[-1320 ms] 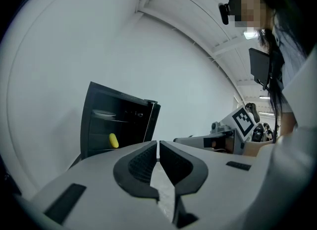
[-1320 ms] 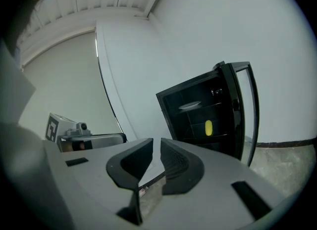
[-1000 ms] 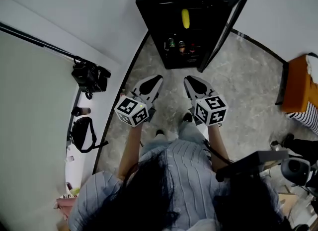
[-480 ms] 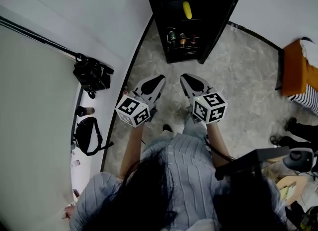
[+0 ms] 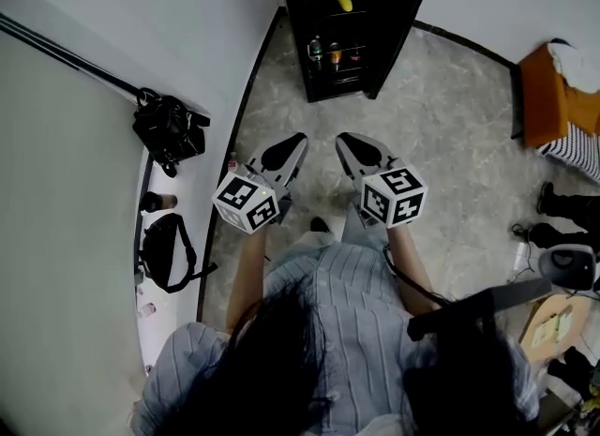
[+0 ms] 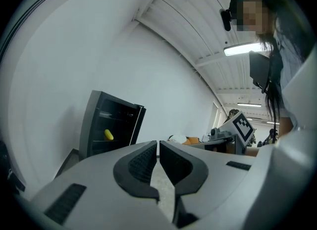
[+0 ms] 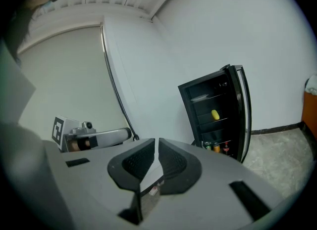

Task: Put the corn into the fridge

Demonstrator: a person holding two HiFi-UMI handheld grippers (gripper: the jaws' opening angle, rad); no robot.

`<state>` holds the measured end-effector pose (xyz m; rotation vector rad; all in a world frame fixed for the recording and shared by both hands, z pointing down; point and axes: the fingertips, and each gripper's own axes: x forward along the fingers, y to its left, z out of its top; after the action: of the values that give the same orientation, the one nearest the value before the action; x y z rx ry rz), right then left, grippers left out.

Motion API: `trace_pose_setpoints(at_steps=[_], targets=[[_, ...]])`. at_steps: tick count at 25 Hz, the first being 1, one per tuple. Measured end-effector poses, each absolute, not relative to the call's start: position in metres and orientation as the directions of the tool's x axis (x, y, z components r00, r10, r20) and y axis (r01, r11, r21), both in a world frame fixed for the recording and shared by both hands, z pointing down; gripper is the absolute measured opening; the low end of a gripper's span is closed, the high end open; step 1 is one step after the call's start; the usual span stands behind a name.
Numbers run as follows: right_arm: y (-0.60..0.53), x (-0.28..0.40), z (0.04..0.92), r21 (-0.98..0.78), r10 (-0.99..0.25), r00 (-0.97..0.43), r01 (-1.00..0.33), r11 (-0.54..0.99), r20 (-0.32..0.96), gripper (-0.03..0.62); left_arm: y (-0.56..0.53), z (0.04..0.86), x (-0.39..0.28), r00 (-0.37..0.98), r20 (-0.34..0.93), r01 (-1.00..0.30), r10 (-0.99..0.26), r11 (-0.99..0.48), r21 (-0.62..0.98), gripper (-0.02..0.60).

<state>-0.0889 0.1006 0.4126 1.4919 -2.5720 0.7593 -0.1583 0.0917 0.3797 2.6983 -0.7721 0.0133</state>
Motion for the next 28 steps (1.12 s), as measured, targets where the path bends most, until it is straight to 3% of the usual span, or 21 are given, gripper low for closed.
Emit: trace_pose_setpoints(at_steps=[12,28], targets=[[0.144,-0.088,0.406,-0.362,-0.821,-0.48,-0.858,0.365,0.309,0.032,0.144,0.372,-0.139,0.907,0.062,-0.414,-0.416,-0.858,0.303,0.008],[0.156,-0.107,0.411,-0.337,-0.803,-0.497,-0.856,0.392,0.329,0.031,0.161,0.377,-0.149,0.914,0.071,-0.401,-0.399,-0.864,0.304,0.008]])
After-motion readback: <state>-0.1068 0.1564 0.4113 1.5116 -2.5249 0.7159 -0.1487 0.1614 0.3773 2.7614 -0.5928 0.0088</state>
